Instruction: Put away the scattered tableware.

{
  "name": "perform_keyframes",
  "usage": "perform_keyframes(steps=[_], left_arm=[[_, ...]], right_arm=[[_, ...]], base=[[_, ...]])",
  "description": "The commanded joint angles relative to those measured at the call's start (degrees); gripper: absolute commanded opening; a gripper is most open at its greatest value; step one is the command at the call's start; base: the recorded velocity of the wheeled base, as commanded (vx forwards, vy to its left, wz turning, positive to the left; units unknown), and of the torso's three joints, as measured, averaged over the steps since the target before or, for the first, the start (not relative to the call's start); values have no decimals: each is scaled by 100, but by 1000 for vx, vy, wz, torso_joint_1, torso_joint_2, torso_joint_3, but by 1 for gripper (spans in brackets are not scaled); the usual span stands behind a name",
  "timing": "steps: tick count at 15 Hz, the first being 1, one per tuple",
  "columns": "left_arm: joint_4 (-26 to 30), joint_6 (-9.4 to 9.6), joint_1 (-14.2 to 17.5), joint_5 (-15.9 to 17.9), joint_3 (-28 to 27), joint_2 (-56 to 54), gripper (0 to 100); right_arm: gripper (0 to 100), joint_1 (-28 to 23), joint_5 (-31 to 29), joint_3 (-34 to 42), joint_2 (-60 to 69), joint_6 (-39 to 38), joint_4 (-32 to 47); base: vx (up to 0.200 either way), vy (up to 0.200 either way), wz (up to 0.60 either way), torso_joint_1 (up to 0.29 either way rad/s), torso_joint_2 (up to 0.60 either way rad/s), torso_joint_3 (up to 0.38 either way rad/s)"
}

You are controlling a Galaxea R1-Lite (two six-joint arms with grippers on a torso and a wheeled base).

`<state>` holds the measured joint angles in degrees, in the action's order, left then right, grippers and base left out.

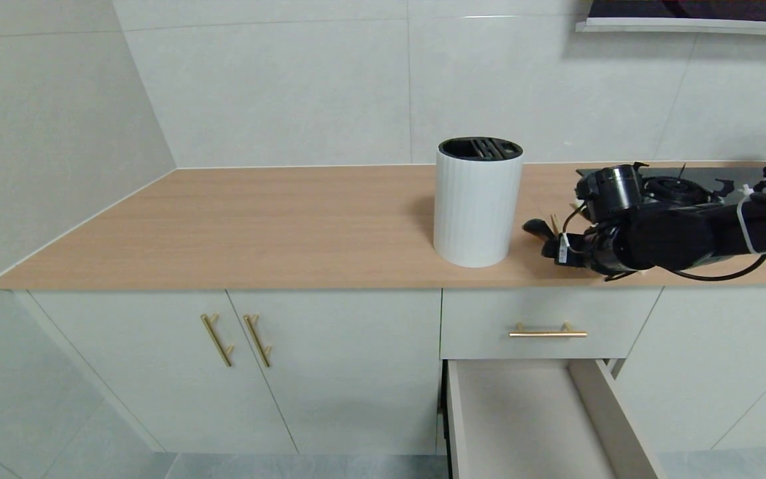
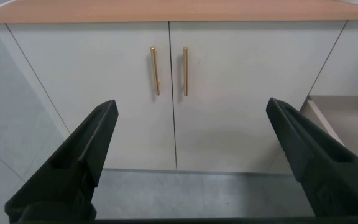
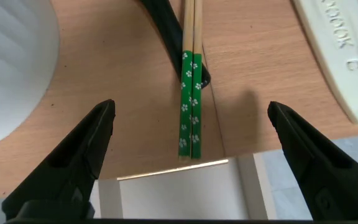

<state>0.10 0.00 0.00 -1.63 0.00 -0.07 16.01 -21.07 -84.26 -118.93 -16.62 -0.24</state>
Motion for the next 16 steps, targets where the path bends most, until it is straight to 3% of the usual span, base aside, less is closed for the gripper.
perform_keyframes(steps=[1,3,4,14,16], left_arm=[[-1,0,0,-4,0,7,100],[-1,0,0,-4,0,7,100],[-1,0,0,-4,0,7,100],[-1,0,0,-4,0,7,100],[-1,0,0,-4,0,7,100]], right_arm=[[100,-1,6,-11,-69,0,-2],[100,-1,6,-11,-113,0,7],[0,-1,6,-20,-130,0,-11],[0,-1,-3,59,81,0,7],[0,17,24,516,634,-8,7]], base=[[0,0,0,0,0,0],[0,0,0,0,0,0],[0,0,0,0,0,0],[0,0,0,0,0,0],[0,0,0,0,0,0]])
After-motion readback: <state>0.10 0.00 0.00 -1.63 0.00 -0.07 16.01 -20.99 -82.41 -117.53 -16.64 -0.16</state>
